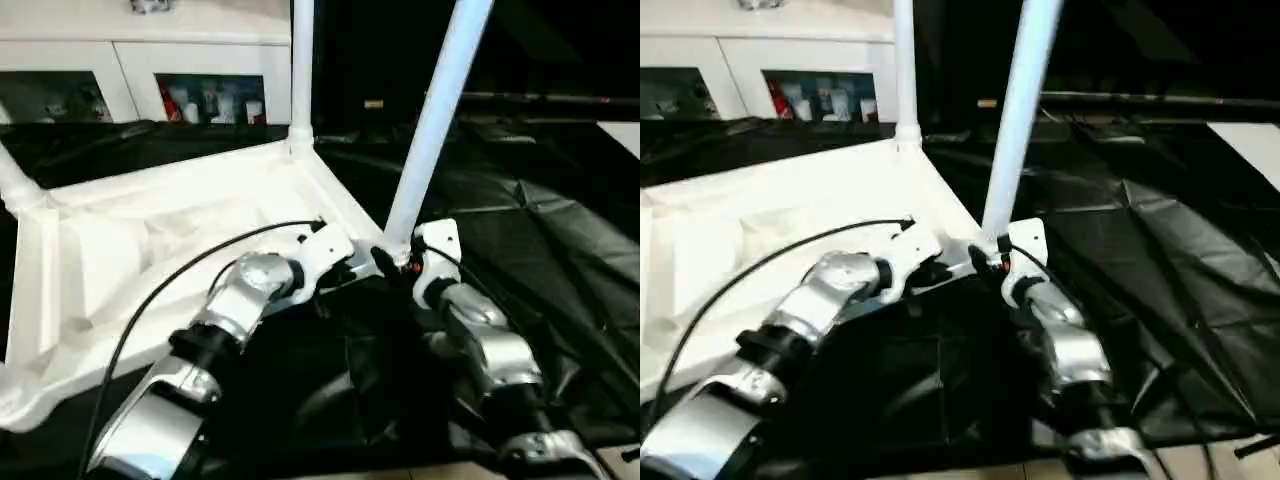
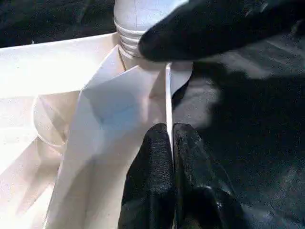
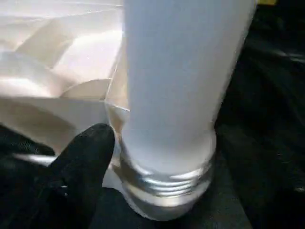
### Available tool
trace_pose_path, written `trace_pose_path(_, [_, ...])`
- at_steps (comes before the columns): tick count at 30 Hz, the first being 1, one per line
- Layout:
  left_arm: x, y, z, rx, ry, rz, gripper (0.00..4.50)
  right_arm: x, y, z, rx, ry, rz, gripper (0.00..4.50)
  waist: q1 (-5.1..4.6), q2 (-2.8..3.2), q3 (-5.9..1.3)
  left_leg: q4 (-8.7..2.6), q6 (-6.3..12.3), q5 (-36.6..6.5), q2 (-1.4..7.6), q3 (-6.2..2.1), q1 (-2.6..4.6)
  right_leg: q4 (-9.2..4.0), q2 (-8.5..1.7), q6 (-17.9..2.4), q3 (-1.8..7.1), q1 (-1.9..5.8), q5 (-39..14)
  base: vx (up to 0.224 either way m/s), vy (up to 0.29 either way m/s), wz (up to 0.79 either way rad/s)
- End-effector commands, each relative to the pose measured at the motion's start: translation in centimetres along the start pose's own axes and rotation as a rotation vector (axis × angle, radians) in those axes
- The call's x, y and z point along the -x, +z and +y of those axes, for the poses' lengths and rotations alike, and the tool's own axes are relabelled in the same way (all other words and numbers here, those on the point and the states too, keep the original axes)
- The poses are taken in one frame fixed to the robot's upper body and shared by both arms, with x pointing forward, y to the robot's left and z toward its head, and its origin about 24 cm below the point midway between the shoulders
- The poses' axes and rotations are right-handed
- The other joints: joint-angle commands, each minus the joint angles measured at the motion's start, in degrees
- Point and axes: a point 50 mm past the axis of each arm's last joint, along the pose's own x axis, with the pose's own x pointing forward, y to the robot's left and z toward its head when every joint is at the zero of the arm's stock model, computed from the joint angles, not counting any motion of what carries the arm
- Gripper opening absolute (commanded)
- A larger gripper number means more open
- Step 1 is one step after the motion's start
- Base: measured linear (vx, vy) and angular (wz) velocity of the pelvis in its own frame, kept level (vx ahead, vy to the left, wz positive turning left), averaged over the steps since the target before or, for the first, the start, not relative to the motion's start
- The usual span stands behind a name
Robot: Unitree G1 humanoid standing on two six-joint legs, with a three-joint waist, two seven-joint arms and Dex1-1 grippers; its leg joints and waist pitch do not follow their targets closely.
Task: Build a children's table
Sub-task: Rotate leg to tighten
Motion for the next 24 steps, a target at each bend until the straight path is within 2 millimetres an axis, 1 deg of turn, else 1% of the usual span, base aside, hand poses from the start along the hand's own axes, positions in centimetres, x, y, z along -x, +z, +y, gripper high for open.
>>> trace_pose_path(1, [0.9, -1.2, -0.1, 0.007, -0.043, -0.001, 0.00, 0.9, 0.4, -0.6, 0.038, 0.073, 0.017, 3.82, 0.08, -0.43, -2.95, -4.02, 2.50, -10.3, 2.52, -1.16, 0.60, -4.66, -4.15, -10.4, 2.93, 2.30, -10.4, 0.000, 0.000, 0.00])
trace_pose_path(2, [1.1, -1.4, 0.0, 0.007, -0.047, 0.001, 0.00, 1.2, 0.4, -0.7, 0.047, 0.089, 0.024, 3.82, 0.03, -0.43, -2.91, -4.07, 2.42, -10.6, 2.51, -1.16, 0.58, -4.69, -4.13, -10.4, 2.92, 2.32, -10.9, 0.000, 0.000, 0.00])
trace_pose_path(4, [1.8, -1.7, -0.1, -0.019, -0.099, -0.010, 0.00, 1.9, 0.5, -0.8, 0.061, 0.184, 0.041, 3.82, -0.08, -0.52, -2.90, -4.05, 2.61, -10.9, 2.57, -1.17, 0.48, -4.72, -4.23, -10.4, 2.96, 2.29, -11.3, 0.000, 0.000, 0.00])
trace_pose_path(6, [2.1, -1.8, -0.2, -0.031, -0.123, -0.018, 0.00, 2.1, 0.4, -0.9, 0.076, 0.221, 0.050, 3.82, -0.23, -0.53, -2.96, -3.99, 2.70, -11.2, 2.59, -1.18, 0.48, -4.69, -4.25, -10.7, 2.92, 2.24, -11.6, 0.000, 0.000, 0.00])
trace_pose_path(7, [2.5, -1.9, -0.4, -0.029, -0.155, -0.022, 0.00, 2.1, 0.3, -0.9, 0.093, 0.254, 0.066, 3.82, -0.34, -0.73, -2.93, -3.99, 2.74, -11.0, 2.60, -1.14, 0.45, -4.73, -4.23, -10.7, 2.93, 2.20, -11.6, 0.000, 0.000, 0.00])
trace_pose_path(9, [2.6, -2.0, -0.5, -0.033, -0.168, -0.021, 0.00, 2.0, 0.3, -0.9, 0.103, 0.254, 0.073, 3.82, -0.31, -0.54, -2.96, -3.95, 2.70, -10.6, 2.68, -1.13, 0.48, -4.57, -4.28, -11.2, 2.95, 2.12, -11.2, 0.000, 0.000, 0.00])
trace_pose_path(13, [2.9, -2.2, -0.8, -0.039, -0.196, -0.021, 0.00, 1.4, 0.4, -0.5, 0.078, 0.284, 0.075, 3.82, -0.42, -0.88, -3.00, -3.91, 2.67, -9.9, 2.70, -1.03, 0.58, -4.40, -4.27, -12.0, 2.96, 2.00, -10.6, 0.000, 0.000, 0.00])
trace_pose_path(14, [2.9, -2.2, -0.9, -0.041, -0.197, -0.021, 0.00, 1.4, 0.4, -0.4, 0.072, 0.287, 0.073, 3.57, -0.40, -0.98, -3.00, -3.89, 2.76, -9.5, 2.71, -1.01, 0.55, -4.27, -4.25, -12.1, 2.97, 2.01, -9.8, 0.000, 0.000, 0.00])
trace_pose_path(15, [2.9, -2.2, -0.9, -0.041, -0.198, -0.021, 0.00, 1.2, 0.4, -0.4, 0.067, 0.284, 0.072, 3.49, -0.30, -0.91, -2.99, -3.86, 2.85, -9.0, 2.68, -0.98, 0.52, -4.20, -4.26, -12.2, 2.98, 2.05, -9.3, 0.000, 0.000, 0.00])
trace_pose_path(16, [3.0, -2.2, -0.9, -0.041, -0.200, -0.023, 0.00, 1.2, 0.4, -0.4, 0.063, 0.286, 0.073, 3.49, -0.29, -1.02, -3.03, -3.82, 3.02, -8.5, 2.67, -1.00, 0.46, -4.04, -4.29, -12.3, 2.98, 2.12, -8.7, 0.000, 0.000, 0.00])
trace_pose_path(17, [3.0, -2.3, -1.0, -0.040, -0.203, -0.023, 0.00, 1.1, 0.3, -0.3, 0.062, 0.295, 0.079, 3.49, -0.25, -0.97, -3.02, -3.82, 3.06, -8.3, 2.69, -0.97, 0.49, -4.05, -4.29, -12.3, 2.99, 2.11, -8.4, 0.000, 0.000, 0.00])
trace_pose_path(19, [3.1, -2.3, -1.0, -0.039, -0.204, -0.022, 0.00, 1.1, 0.2, -0.2, 0.062, 0.300, 0.084, 3.11, -0.22, -1.01, -3.04, -3.73, 3.29, -7.7, 2.65, -0.89, 0.50, -3.94, -4.25, -12.5, 3.01, 2.12, -7.4, 0.000, 0.000, 0.00])
trace_pose_path(22, [3.2, -2.4, -1.1, -0.035, -0.209, -0.021, 0.00, 1.2, 0.0, -0.2, 0.059, 0.305, 0.087, 3.03, -0.18, -0.97, -3.12, -3.66, 3.51, -6.9, 2.66, -0.89, 0.48, -3.72, -4.22, -12.7, 2.99, 2.25, -5.8, 0.000, 0.000, 0.00])
trace_pose_path(24, [3.2, -2.4, -1.1, -0.034, -0.213, -0.020, 0.00, 1.2, 0.0, -0.2, 0.058, 0.307, 0.088, 2.79, -0.21, -1.00, -3.14, -3.62, 3.66, -6.7, 2.61, -0.86, 0.50, -3.67, -4.19, -12.8, 2.99, 2.26, -5.4, 0.000, 0.000, 0.00])
